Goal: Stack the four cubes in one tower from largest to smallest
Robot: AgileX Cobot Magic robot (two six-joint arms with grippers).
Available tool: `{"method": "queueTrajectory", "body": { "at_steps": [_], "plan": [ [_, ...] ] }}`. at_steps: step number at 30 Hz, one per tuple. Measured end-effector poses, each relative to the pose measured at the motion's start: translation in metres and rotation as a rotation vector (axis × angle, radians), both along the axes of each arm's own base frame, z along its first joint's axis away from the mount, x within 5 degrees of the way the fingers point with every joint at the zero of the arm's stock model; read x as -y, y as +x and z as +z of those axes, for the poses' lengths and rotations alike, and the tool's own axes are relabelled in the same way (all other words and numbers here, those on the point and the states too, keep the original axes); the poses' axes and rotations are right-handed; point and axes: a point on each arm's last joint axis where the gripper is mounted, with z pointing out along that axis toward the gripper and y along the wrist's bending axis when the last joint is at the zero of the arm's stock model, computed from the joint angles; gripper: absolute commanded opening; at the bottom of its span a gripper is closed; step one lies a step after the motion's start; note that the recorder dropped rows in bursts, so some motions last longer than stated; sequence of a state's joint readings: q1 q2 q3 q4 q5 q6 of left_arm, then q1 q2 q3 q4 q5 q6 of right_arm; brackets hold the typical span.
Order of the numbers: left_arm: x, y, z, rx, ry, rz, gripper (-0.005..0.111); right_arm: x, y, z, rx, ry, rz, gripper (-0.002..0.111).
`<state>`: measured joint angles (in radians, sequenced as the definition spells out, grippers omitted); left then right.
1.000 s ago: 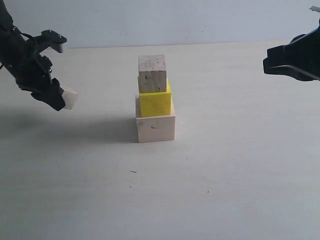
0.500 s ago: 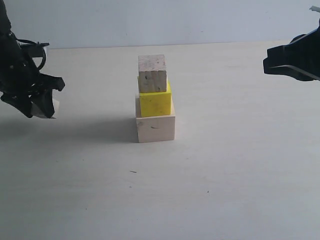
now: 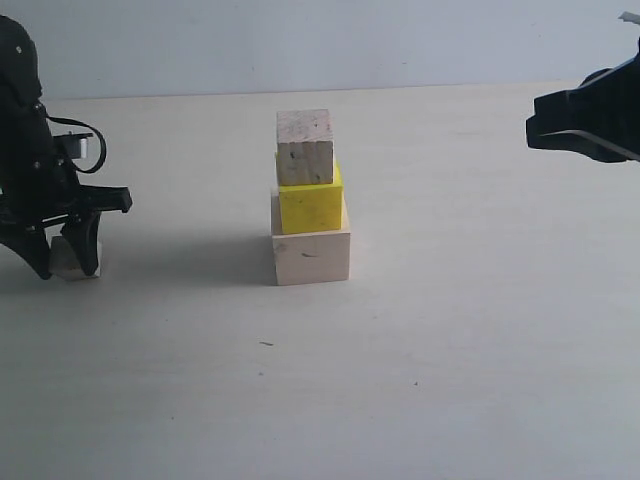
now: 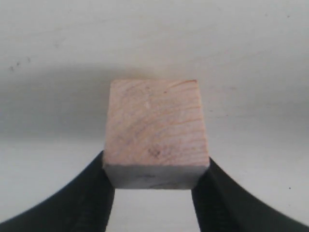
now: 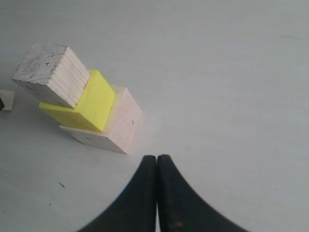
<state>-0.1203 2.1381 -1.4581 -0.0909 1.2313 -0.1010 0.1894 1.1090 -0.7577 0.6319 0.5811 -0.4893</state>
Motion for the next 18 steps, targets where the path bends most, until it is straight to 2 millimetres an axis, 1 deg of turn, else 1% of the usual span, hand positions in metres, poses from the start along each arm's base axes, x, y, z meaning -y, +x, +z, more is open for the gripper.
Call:
{"method": "queueTrajectory", "body": {
  "at_steps": [18],
  "plan": [
    [-0.0002, -0.0001, 0.0000, -0.001, -0.002, -0.016, 0.000, -0.0001, -0.0001, -0.0001, -0.002, 0.000, 0.001, 0.000]
  ]
}}
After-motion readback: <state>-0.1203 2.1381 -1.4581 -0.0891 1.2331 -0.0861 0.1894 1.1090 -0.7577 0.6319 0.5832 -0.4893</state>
